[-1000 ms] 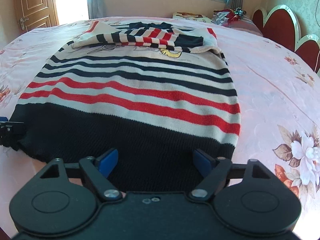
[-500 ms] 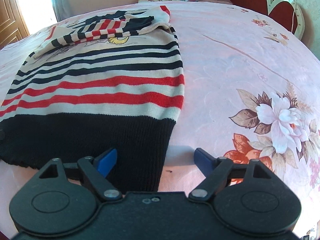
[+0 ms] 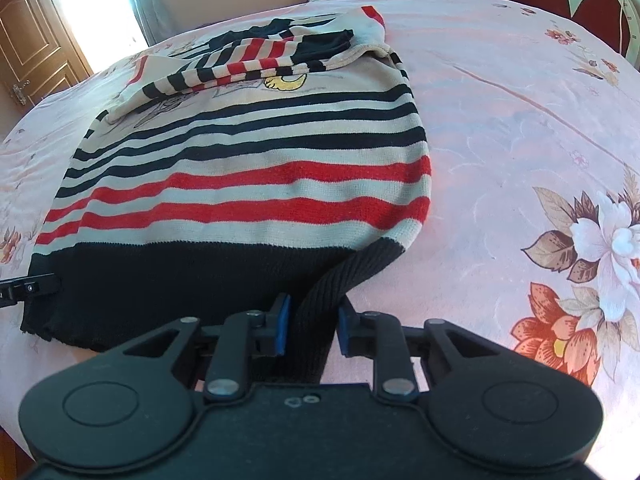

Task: Fold small clothes
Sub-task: 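Grasp the black hem with both tools and lift it toward the collar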

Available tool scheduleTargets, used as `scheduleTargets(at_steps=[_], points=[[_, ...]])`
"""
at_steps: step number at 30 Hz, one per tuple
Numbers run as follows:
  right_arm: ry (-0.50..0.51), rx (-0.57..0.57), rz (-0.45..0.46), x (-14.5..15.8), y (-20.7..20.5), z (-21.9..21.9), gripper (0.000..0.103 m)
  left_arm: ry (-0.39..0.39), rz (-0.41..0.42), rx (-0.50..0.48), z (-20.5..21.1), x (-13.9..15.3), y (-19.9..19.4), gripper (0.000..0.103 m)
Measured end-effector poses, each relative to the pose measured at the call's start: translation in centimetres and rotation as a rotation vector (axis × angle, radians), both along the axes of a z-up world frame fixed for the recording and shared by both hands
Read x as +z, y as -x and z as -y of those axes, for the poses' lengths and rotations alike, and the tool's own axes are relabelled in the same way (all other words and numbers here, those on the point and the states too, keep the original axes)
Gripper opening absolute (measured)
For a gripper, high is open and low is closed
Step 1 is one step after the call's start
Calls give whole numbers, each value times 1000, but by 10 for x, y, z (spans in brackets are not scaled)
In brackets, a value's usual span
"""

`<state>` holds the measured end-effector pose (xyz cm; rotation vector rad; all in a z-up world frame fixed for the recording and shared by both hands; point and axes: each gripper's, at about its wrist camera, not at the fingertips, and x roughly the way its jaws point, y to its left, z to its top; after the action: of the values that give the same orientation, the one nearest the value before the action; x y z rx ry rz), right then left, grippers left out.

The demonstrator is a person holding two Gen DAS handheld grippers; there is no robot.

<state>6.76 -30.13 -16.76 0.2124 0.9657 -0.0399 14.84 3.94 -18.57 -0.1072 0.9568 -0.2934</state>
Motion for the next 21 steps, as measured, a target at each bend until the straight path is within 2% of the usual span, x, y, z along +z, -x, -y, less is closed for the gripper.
scheduleTargets(at_steps=[2, 5, 9, 12, 15, 21], points=[[-18, -1, -3, 1, 1, 2, 15, 41, -8, 7, -4, 3, -1, 12], [-80, -22, 9, 6, 1, 8, 12, 117, 3, 24, -9, 13, -3, 11], [-184, -30, 63, 23, -3, 15, 12, 195, 57, 32, -11, 35, -19, 11], [-256, -46, 124, 40, -16, 25, 11, 218, 117, 32, -7, 50, -41, 11], [-310, -68, 192, 58, -40, 36, 11, 246, 155, 40, 1, 64, -76, 11], [-361, -111, 299, 80, -129, 66, 11, 244, 244, 66, 26, 82, -168, 11]])
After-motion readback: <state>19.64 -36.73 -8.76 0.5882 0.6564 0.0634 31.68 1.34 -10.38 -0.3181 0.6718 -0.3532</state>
